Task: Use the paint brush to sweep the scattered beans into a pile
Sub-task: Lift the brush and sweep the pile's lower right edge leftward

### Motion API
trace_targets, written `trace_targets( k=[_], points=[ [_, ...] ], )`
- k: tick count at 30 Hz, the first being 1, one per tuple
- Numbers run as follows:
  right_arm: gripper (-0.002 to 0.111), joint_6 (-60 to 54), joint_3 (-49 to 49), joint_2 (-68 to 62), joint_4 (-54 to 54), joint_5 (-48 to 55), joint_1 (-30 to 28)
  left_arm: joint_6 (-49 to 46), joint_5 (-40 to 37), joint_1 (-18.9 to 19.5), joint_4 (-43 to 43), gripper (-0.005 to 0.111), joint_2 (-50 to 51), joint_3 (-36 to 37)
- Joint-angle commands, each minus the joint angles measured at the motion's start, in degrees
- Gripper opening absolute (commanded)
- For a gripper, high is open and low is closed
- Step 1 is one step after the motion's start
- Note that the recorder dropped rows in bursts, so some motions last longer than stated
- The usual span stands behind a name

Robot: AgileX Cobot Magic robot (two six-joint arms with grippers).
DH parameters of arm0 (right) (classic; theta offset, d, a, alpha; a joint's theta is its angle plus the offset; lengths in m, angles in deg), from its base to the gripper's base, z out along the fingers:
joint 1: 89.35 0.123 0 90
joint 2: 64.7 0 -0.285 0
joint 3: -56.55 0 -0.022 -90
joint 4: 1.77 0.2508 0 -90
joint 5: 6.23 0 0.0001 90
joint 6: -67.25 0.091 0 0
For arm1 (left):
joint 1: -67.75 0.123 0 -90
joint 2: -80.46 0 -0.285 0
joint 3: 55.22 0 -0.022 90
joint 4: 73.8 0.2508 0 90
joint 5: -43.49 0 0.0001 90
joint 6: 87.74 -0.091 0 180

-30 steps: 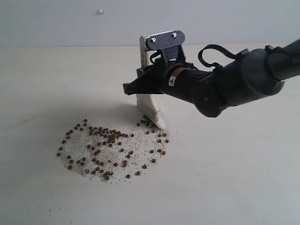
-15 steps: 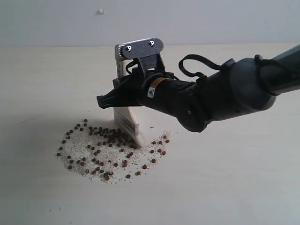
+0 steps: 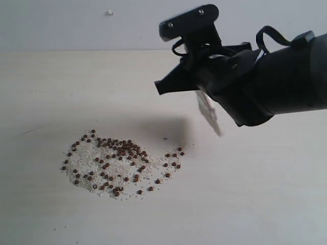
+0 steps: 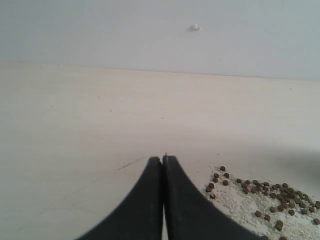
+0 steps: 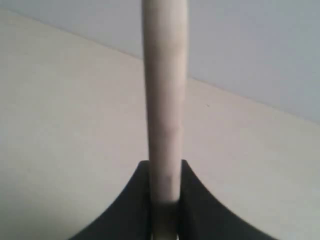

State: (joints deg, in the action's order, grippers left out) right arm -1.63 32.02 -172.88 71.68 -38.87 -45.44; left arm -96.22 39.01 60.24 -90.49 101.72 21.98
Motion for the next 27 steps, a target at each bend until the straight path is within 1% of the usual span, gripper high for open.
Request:
trace_targets(
  k=[1,5,9,13,18,21,24,25,27],
  points=[
    [0.000,0.18,-3.32,-1.01,5.62,-2.46,0.09,-0.23,0.02,0.24,0.02,0.000,-0.15,0.01],
    [0.000,7.02,-5.16,-1.11,4.59,2.68,0.65,-0.23,0.02,0.24,0.02,0.000,-0.15,0.01],
    [0.000,10.68,-5.40,-1.47,2.34,2.50,3.67,-0.23,0.02,0.24,0.02,0.000,-0.15,0.01],
    [0.000,16.96,-5.40,-2.56,-1.08,0.98,7.18,-0.23,0.02,0.24,0.02,0.000,-0.15,0.01],
    [0.000,23.90,-5.40,-5.71,-4.31,-0.88,10.06,-0.23,0.02,0.24,0.02,0.000,-0.15,0.01],
    [0.000,30.43,-5.40,-6.50,-7.71,-0.73,11.46,-0.23,0.02,0.24,0.02,0.000,-0.15,0.01],
    [0.000,39.88,-5.40,-6.38,-13.41,-0.51,13.18,-0.23,0.02,0.24,0.02,0.000,-0.15,0.01],
    [0.000,42.79,-5.17,-6.38,-14.14,-0.51,13.62,-0.23,0.02,0.24,0.02,0.000,-0.15,0.01],
    [0.000,44.91,-4.72,-6.38,-14.26,-0.45,14.08,-0.23,0.02,0.24,0.02,0.000,-0.15,0.01]
  ],
)
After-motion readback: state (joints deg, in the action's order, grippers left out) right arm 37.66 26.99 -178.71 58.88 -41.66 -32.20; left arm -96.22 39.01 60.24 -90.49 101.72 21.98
